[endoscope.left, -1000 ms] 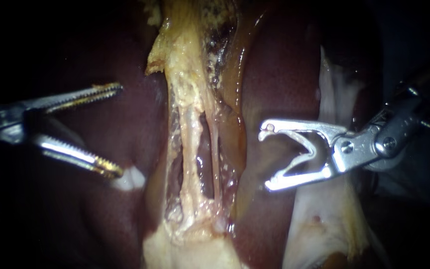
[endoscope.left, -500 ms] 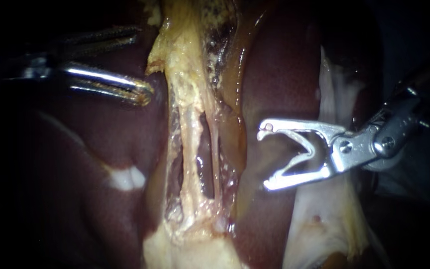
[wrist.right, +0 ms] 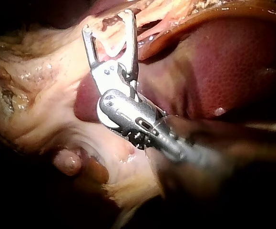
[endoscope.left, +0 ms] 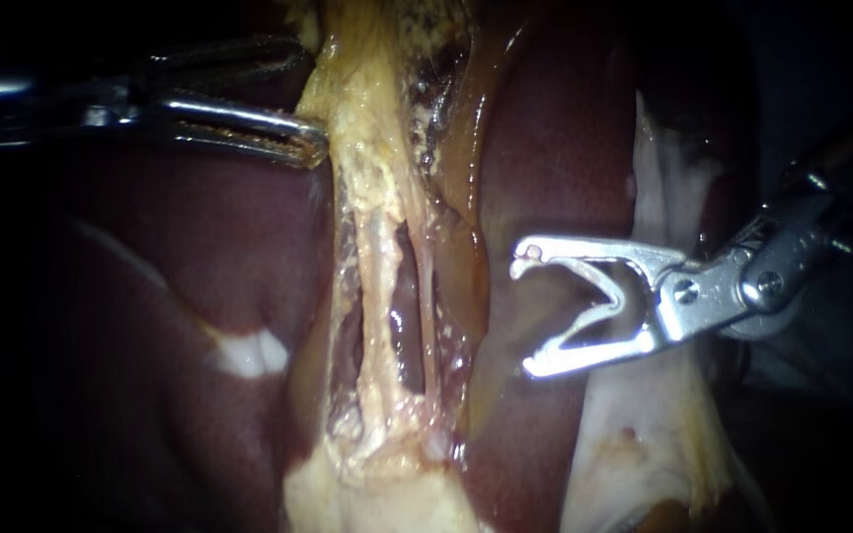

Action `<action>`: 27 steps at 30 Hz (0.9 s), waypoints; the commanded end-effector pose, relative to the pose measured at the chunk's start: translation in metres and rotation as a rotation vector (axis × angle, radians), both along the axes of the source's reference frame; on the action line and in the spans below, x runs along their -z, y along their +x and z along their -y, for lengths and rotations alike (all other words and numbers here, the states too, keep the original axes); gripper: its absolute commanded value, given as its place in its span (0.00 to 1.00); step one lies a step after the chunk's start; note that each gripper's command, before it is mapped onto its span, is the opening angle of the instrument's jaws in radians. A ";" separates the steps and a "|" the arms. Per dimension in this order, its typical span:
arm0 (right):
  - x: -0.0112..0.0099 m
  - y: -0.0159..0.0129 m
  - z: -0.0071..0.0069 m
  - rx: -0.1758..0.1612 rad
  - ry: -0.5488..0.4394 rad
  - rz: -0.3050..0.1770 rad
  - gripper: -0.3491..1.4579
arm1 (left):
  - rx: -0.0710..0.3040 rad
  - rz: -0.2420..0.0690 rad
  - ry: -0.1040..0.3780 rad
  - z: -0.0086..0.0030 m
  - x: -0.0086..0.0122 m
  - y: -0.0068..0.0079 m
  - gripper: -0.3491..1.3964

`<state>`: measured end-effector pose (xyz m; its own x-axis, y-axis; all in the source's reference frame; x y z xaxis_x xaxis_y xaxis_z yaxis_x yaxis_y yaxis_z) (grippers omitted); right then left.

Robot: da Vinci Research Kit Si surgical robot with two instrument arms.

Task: Grabbing gallbladder

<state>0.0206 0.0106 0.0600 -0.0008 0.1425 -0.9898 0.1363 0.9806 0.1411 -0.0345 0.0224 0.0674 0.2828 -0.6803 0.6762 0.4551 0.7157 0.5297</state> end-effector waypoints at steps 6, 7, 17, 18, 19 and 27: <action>-0.0001 0.0000 0.0000 0.000 0.000 0.000 0.53 | 0.003 -0.008 0.051 -0.0005 -0.0009 0.0002 0.00; -0.0001 0.0000 0.0000 0.000 0.000 0.000 0.53 | 0.002 -0.008 0.057 -0.0006 -0.0010 0.0003 0.00; 0.0000 0.0000 0.0000 0.000 0.000 0.000 0.53 | 0.000 -0.043 0.145 -0.0001 -0.0012 0.0014 0.00; 0.0000 0.0000 0.0000 0.000 0.000 0.000 0.53 | -0.001 -0.046 0.146 0.0000 -0.0012 0.0014 0.00; 0.0000 0.0000 0.0000 0.000 0.000 0.000 0.53 | -0.001 -0.046 0.146 0.0000 -0.0011 0.0014 0.00; 0.0000 0.0000 0.0000 0.000 0.000 0.000 0.53 | 0.000 -0.046 0.146 -0.0001 -0.0011 0.0011 0.00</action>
